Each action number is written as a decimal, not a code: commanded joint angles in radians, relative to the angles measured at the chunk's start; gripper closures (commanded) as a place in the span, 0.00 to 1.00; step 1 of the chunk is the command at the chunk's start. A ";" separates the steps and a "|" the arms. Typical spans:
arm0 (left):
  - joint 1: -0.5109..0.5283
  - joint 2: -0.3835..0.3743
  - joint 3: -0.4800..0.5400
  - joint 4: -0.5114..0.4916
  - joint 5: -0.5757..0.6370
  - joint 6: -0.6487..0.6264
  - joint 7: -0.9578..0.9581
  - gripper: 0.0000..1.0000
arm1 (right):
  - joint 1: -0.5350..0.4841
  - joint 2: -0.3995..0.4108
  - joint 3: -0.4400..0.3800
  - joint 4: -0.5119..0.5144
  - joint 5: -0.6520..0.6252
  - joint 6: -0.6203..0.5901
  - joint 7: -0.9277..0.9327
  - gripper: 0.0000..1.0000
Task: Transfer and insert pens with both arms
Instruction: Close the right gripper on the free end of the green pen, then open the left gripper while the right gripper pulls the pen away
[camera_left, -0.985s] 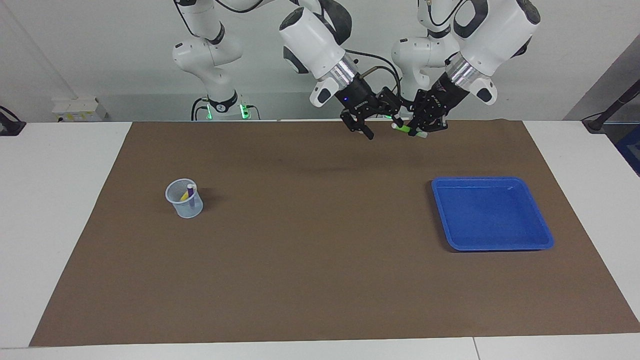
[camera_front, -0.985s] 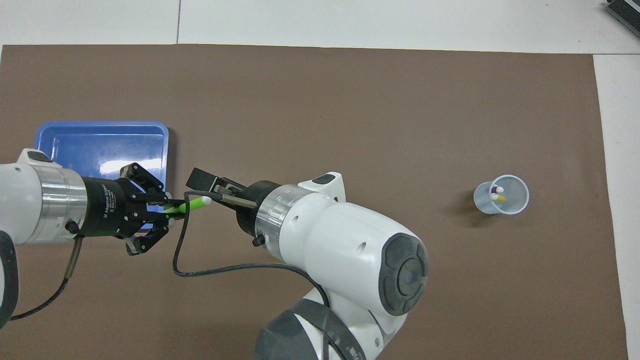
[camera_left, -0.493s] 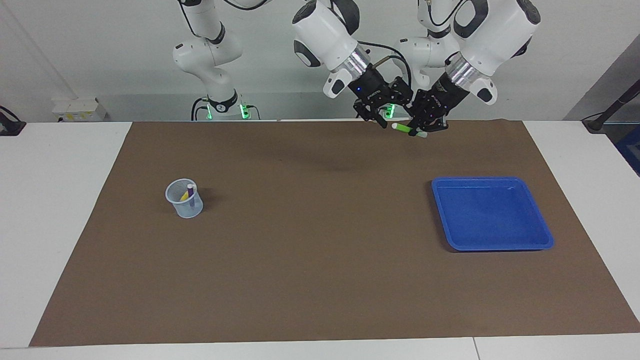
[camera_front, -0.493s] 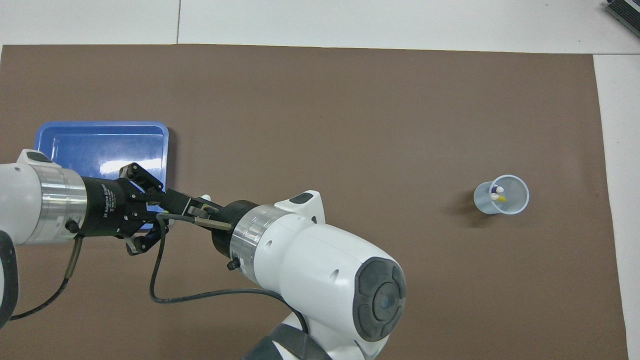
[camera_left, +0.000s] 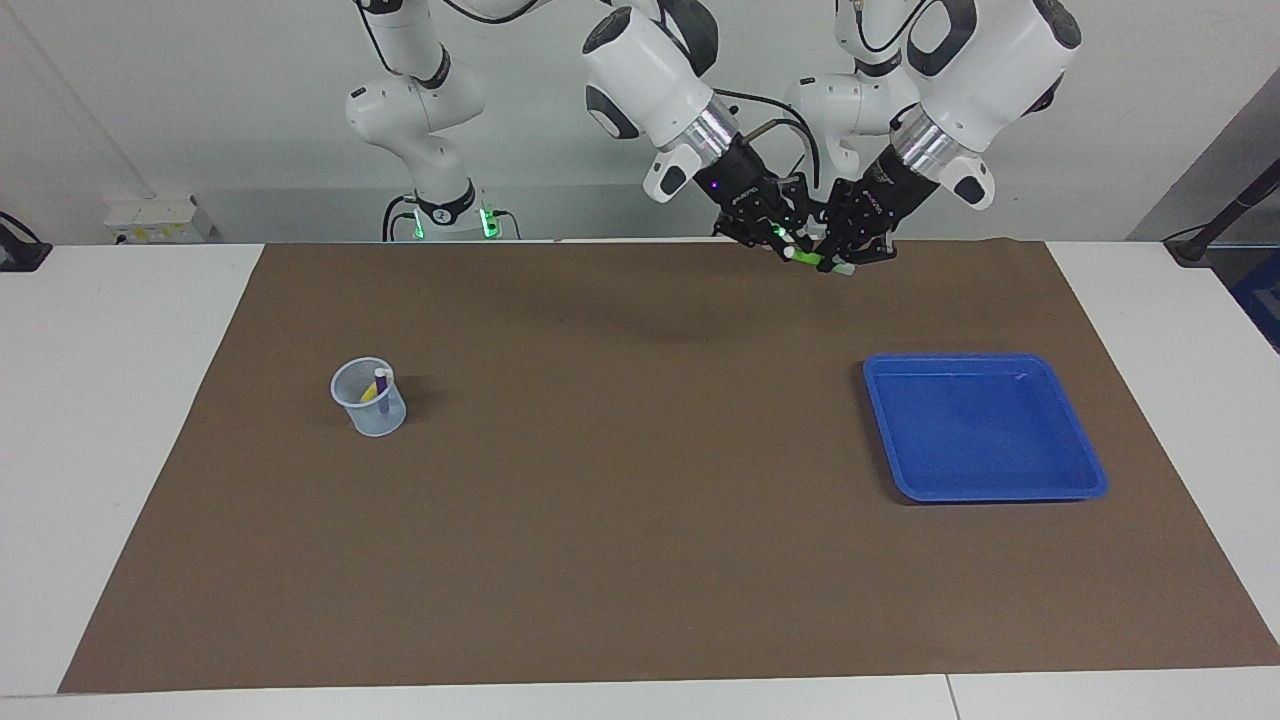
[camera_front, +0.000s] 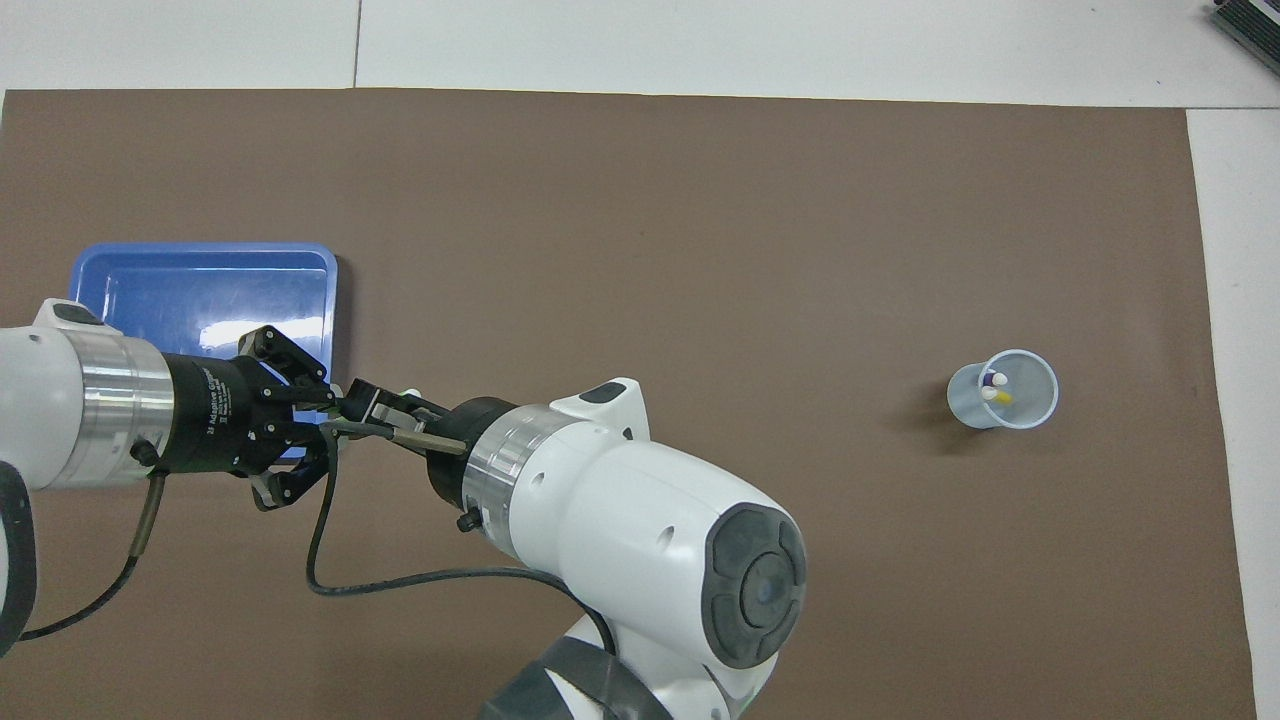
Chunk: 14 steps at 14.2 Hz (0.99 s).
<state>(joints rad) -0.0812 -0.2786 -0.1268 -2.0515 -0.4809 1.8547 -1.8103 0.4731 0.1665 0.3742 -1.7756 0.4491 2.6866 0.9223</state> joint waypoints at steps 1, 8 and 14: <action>-0.014 -0.033 0.012 -0.035 -0.016 0.020 -0.023 1.00 | -0.010 0.010 0.008 0.012 0.013 0.007 -0.007 0.77; -0.014 -0.033 0.012 -0.033 -0.016 0.020 -0.035 1.00 | -0.016 0.010 0.008 0.007 0.014 0.007 -0.007 0.88; -0.015 -0.033 0.012 -0.033 -0.016 0.020 -0.034 1.00 | -0.017 0.011 0.008 0.007 0.016 0.007 -0.003 1.00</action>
<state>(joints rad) -0.0820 -0.2790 -0.1250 -2.0521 -0.4847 1.8576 -1.8311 0.4715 0.1669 0.3739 -1.7748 0.4492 2.6875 0.9223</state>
